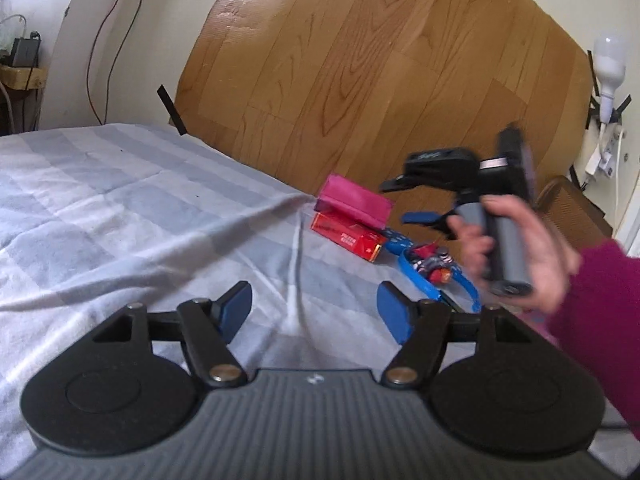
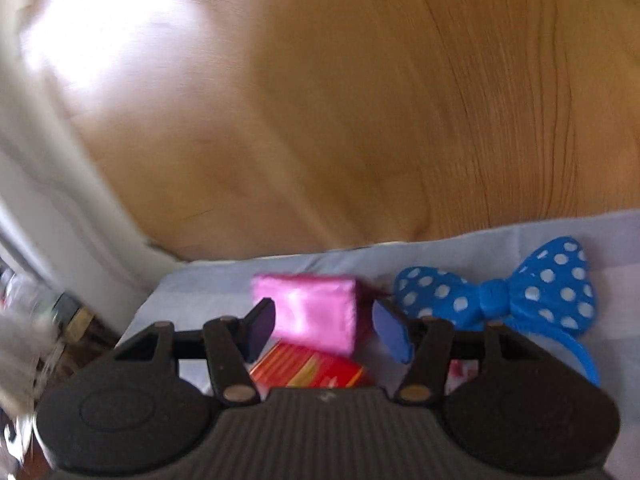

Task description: Organize rigid objects

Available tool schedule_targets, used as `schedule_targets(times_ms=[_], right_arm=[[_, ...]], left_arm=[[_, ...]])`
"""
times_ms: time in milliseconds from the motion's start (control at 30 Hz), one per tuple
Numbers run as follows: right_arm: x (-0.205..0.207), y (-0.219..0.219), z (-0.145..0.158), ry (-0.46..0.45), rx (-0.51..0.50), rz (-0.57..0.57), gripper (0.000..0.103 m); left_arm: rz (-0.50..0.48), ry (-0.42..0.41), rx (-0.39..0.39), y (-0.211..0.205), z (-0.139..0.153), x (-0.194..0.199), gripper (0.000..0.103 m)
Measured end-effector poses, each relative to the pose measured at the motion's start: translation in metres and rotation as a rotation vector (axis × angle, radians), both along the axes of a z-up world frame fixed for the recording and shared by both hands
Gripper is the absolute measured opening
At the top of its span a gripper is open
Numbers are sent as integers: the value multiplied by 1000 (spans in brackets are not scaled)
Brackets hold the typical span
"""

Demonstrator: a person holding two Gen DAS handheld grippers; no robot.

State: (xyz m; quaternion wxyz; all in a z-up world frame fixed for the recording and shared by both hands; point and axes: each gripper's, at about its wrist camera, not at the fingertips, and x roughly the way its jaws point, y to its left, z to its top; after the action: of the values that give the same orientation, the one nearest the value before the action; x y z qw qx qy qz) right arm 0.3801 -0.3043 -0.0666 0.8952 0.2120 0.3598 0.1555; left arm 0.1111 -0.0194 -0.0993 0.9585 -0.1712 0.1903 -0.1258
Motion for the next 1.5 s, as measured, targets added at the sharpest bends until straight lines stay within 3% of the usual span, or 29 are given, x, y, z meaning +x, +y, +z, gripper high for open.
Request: schedule_targets(times_ms=[100,133,200,233,400,600,767,867,933,1000,1200,1267,1300,1333,1433,1500], right_arm=[[26,-3,-21,89,45,-27,55],[29,-4,-26,97,85,-9,45],[29,-3,-30,78,141,40,25],[26,-2,-29,63,150,58,19],[-20,11,-15,-19,76,141,7],[-167,-7,6,-158,0,352,7],[-295,-63,-3,-207,-99,373,7],[-343,-109,-11,-170,-111,236,14],[-365,-134,-13,-139,-60,188,38],[-371,-144,-12,-168,-44,178,54],[-338,-89,-13,-186,-177,319,55],[-321,-72,-20,-173,-211,370,54],[-314,-67,-24,-168,-218,378,52],[-306,-61,-28,-162,-211,386,37],[-304,-58,-27,-203,-212,358,36],[-312,-70,-16,-263,-191,333,36]], left_arm=[[-1,3,-34,5,-1,1,71],[-2,3,-42,6,-2,1,71],[-3,0,-48,6,-1,0,72],[-3,-1,-50,7,-1,0,73],[9,-2,-94,13,-2,0,75],[-63,-17,-155,17,-1,-1,85],[-226,-5,-145,-9,11,-14,86],[-367,14,-130,-39,20,-22,86],[-400,26,-83,-54,23,-27,86],[-405,49,-48,-64,23,-26,86],[-410,138,10,-76,20,-9,86],[-414,198,21,-83,12,1,86],[-440,224,-17,-83,8,4,84],[-453,261,-54,-84,6,5,82],[-470,175,36,-97,26,-12,77],[-516,112,40,-110,45,-17,77]])
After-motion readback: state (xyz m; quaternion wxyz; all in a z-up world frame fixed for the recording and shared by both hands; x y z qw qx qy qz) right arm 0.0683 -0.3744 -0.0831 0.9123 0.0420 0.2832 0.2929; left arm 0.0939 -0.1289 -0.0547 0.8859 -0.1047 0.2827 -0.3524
